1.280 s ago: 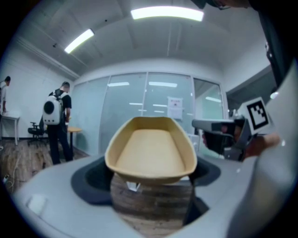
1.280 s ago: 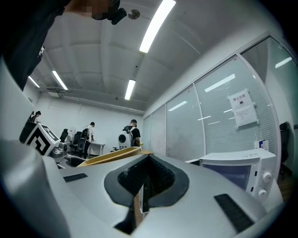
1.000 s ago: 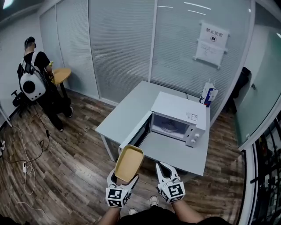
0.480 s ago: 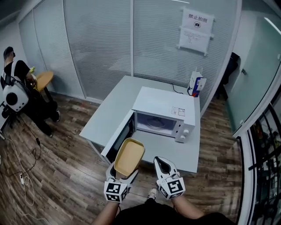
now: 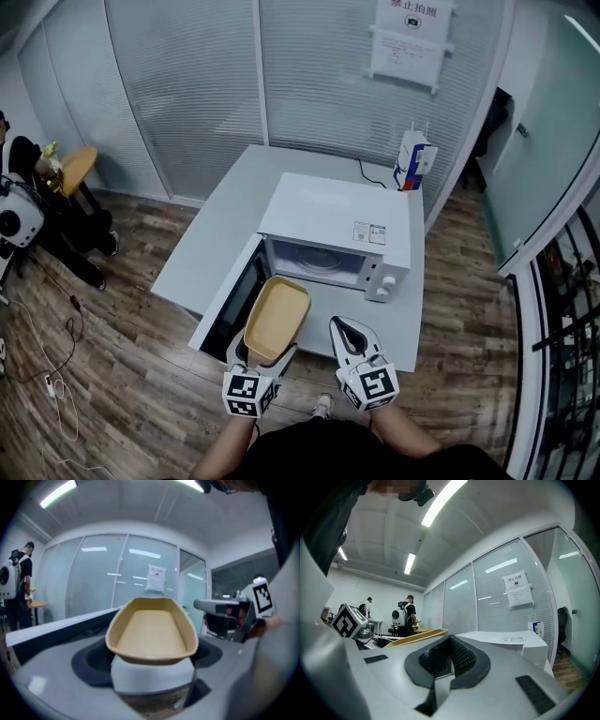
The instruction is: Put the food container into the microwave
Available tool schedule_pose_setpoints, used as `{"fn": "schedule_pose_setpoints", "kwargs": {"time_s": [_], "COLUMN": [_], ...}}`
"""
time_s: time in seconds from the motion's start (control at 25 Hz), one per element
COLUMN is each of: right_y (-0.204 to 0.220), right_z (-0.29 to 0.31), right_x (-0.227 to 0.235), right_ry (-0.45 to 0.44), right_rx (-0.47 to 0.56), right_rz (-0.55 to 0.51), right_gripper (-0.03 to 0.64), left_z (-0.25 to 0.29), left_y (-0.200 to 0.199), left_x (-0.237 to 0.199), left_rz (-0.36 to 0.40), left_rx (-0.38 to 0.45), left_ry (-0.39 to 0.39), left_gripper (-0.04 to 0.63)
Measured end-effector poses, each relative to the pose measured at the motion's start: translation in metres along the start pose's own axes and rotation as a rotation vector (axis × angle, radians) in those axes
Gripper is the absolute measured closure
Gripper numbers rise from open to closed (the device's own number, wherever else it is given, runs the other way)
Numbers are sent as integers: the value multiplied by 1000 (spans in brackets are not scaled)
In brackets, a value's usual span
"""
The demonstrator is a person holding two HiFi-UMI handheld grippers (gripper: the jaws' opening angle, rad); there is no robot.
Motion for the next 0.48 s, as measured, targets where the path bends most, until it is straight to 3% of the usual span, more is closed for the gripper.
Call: {"fn": "schedule_pose_setpoints", "kwargs": {"time_s": [0.48], "right_y": [21], "right_z": [17], "right_x": [69], "right_ry": [42], "right_rx": [-25], "right_rz": [38], "right_gripper": [618], "left_z": [52], "left_y": [-1], "left_x": [-12], "left_rz": [2], "left_rx": [-55], "left_ry": [-76], "left_gripper": [112]}}
Point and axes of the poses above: the fingertips, and each gripper's own axes: z forward along the fingers, x to its right, y out of its underside, the point moved 6 cm from there along -z, backward along the fingers, and after that the axes turned 6 degrees about y, right-handed, at the moved point
